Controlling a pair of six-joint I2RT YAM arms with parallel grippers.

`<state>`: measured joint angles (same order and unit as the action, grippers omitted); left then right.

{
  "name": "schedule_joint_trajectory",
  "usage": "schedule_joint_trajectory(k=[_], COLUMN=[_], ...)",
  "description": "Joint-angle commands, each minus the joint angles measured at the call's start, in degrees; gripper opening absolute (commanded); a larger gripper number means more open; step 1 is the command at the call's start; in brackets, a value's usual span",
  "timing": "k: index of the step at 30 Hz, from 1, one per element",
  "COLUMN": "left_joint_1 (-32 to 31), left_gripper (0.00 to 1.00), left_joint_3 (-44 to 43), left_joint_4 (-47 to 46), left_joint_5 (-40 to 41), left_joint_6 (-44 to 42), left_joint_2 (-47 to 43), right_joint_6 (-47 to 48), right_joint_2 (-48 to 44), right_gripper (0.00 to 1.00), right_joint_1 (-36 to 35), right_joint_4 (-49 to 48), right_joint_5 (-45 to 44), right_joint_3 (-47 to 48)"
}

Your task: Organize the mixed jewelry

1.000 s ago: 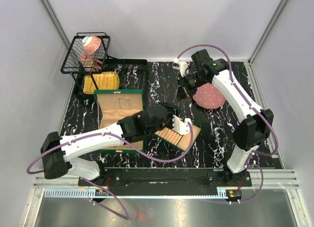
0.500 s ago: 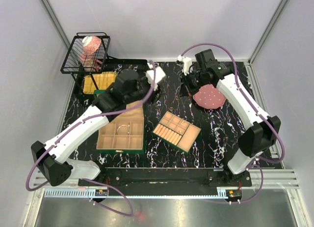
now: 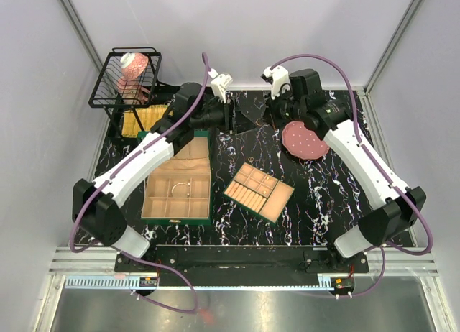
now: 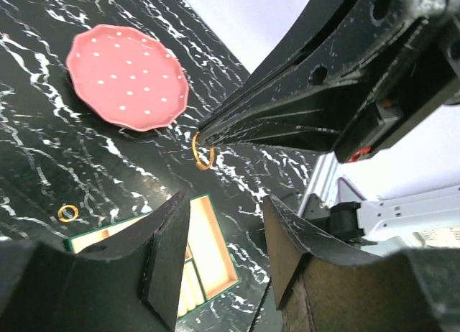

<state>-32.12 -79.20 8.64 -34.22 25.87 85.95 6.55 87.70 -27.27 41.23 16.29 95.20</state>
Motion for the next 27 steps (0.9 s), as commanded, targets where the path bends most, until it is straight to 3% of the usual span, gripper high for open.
schedule_joint_trajectory(k=[1,27], left_joint_1=[0.30,1.97], left_gripper=[0.47,0.44], left_joint_3=[-4.65,-5.00], left_joint_4=[-7.50,-10.75], left_joint_5=[-5.51,-5.33], left_joint_6=[8.84,12.72], left_joint_2=[2.28,7.21], right_joint_6=[-1.89,-3.38], right_joint_2=[-1.31,-2.53], right_gripper=[0.00,0.00], right_joint_1=[-1.12,-1.56], right_joint_4=[-4.93,-4.23], right_joint_5=[-6.53,-5.13], right_joint_3=[-0.01,0.78])
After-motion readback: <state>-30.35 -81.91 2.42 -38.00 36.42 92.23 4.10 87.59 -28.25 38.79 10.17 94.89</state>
